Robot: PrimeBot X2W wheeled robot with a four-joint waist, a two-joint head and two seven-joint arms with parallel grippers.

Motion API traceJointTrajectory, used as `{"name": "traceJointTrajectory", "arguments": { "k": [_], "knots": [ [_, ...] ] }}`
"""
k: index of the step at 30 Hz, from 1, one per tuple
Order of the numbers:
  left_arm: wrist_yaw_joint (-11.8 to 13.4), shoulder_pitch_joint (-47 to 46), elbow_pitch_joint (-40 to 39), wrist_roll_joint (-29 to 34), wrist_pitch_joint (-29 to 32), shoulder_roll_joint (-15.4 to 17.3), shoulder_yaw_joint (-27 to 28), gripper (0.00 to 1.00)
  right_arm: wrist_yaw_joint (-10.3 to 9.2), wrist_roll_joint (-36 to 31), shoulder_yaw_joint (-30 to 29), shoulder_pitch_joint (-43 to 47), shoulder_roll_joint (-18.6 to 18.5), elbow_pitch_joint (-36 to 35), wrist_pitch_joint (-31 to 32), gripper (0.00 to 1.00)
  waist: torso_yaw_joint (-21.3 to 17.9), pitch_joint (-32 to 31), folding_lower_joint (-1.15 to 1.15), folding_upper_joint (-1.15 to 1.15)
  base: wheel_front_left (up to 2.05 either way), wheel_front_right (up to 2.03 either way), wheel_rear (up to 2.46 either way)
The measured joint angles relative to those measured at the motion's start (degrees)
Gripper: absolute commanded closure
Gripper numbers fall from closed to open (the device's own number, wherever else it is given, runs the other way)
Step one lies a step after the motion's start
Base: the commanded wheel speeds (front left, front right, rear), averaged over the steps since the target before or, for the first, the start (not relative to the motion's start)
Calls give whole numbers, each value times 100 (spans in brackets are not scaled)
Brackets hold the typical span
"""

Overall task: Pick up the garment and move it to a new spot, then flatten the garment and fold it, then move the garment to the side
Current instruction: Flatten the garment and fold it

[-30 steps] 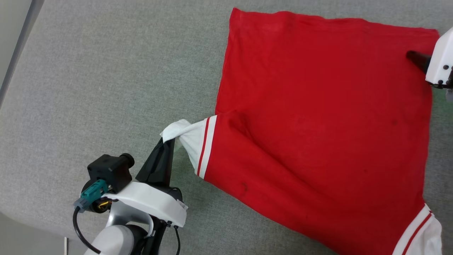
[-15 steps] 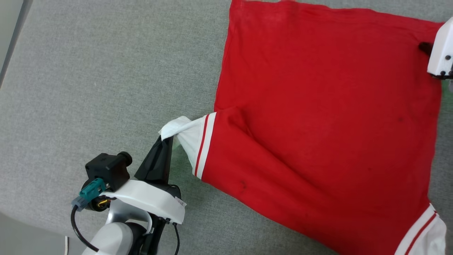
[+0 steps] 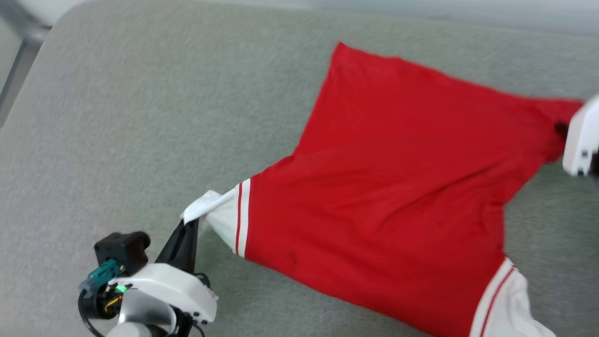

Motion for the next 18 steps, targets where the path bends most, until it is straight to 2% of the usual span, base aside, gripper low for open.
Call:
{"name": "traceJointTrajectory", "arguments": {
  "k": [7,12,15,18],
  "knots": [
    [210,428,69,-110,192,199,162,100,0,346,-268,1489,-154,-731,-268,100,-467,-528,0,0,0,0,0],
    [370,706,213,-144,350,298,183,100,0,512,-813,2802,-105,-1483,-280,100,-795,-877,-1,0,0,0,0],
    [381,782,280,-162,410,299,175,100,0,463,-1344,3641,87,-1918,-274,100,-948,-1063,-1,0,0,0,0],
    [379,853,390,-255,444,285,175,100,0,304,-1813,4482,514,-2402,-166,100,-1060,-1213,-1,0,0,0,0]
  ]
}}
